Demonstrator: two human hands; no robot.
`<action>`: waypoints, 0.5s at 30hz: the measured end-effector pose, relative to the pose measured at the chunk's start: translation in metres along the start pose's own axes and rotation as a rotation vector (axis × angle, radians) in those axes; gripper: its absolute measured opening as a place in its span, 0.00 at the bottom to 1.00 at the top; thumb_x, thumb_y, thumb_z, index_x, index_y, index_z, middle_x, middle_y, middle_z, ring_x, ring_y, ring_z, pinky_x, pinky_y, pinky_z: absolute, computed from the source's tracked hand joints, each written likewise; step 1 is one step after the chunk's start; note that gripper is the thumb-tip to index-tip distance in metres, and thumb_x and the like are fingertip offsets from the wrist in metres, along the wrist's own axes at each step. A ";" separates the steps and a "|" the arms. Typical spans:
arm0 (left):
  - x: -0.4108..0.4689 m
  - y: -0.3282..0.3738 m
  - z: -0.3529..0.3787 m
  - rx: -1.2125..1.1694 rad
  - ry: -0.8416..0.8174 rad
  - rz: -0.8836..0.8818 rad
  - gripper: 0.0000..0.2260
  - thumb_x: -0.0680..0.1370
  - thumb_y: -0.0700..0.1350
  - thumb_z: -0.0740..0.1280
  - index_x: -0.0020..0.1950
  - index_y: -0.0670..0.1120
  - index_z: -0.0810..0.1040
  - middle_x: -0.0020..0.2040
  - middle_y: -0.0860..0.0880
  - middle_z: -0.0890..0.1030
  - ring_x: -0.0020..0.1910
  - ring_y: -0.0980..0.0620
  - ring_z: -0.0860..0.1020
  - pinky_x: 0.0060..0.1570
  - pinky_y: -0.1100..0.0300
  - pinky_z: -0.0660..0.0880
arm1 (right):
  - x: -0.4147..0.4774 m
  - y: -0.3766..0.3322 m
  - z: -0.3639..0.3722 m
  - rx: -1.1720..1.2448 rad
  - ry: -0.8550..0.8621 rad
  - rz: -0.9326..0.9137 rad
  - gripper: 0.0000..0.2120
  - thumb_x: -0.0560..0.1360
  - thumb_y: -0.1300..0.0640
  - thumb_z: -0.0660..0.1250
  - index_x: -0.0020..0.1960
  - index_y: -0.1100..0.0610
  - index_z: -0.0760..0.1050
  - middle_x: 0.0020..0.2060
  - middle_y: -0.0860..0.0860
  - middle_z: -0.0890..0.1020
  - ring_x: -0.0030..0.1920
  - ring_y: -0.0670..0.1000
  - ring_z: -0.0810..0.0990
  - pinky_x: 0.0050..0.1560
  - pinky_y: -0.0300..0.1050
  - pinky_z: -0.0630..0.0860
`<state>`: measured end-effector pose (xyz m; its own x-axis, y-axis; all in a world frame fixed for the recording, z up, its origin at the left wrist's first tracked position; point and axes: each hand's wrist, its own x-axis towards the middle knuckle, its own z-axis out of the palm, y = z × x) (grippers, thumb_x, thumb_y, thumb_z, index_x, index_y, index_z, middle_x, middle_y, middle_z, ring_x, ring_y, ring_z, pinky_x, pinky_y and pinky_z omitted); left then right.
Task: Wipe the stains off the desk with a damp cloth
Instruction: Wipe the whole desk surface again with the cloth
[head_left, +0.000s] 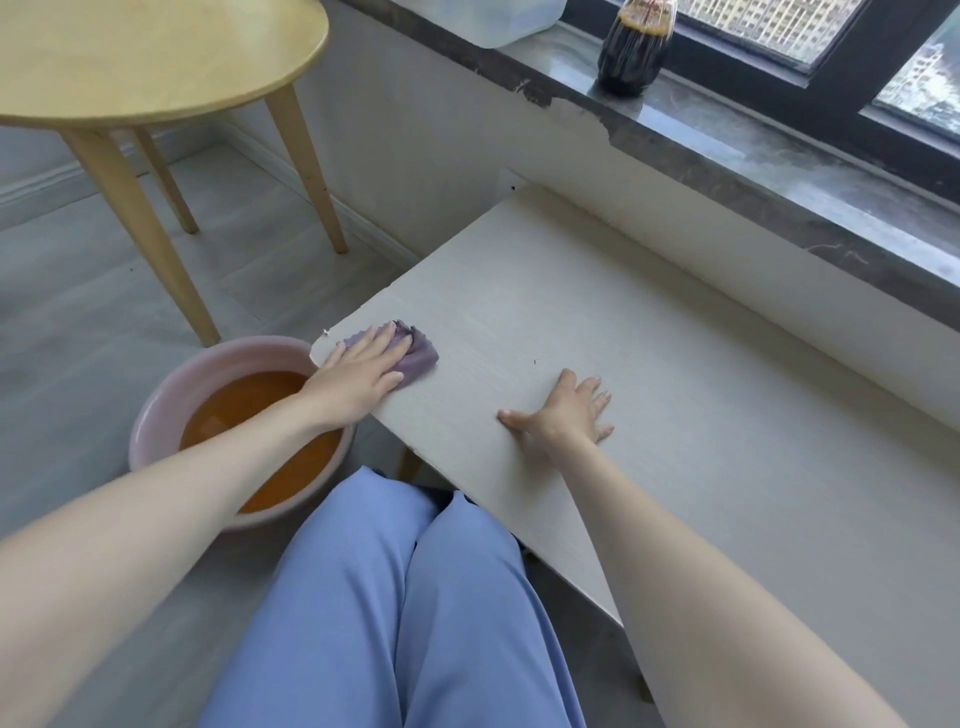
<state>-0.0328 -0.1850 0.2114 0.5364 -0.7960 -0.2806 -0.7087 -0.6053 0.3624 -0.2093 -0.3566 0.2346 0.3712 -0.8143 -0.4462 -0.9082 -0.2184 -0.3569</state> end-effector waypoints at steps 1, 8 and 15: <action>0.003 -0.006 -0.003 0.005 -0.002 0.001 0.23 0.84 0.51 0.46 0.78 0.54 0.45 0.78 0.51 0.42 0.76 0.52 0.40 0.73 0.50 0.39 | 0.000 0.000 0.000 0.002 -0.001 0.003 0.48 0.66 0.43 0.75 0.75 0.54 0.52 0.77 0.56 0.42 0.76 0.59 0.39 0.73 0.64 0.44; 0.023 0.023 0.003 -0.021 0.112 -0.151 0.22 0.84 0.49 0.46 0.78 0.51 0.47 0.78 0.49 0.42 0.77 0.48 0.40 0.74 0.46 0.40 | 0.000 -0.002 -0.001 -0.003 -0.004 0.014 0.49 0.65 0.43 0.76 0.75 0.54 0.52 0.77 0.56 0.42 0.76 0.59 0.40 0.72 0.64 0.45; 0.046 0.001 -0.016 -0.005 0.088 -0.173 0.22 0.84 0.49 0.46 0.78 0.50 0.46 0.78 0.48 0.42 0.77 0.48 0.41 0.74 0.47 0.42 | -0.003 -0.006 -0.005 -0.105 -0.024 0.017 0.48 0.66 0.41 0.75 0.75 0.56 0.51 0.76 0.59 0.43 0.76 0.61 0.42 0.72 0.65 0.50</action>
<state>-0.0016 -0.2228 0.2130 0.6881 -0.6774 -0.2601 -0.6005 -0.7329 0.3198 -0.2054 -0.3560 0.2424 0.3587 -0.8056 -0.4716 -0.9293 -0.2605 -0.2618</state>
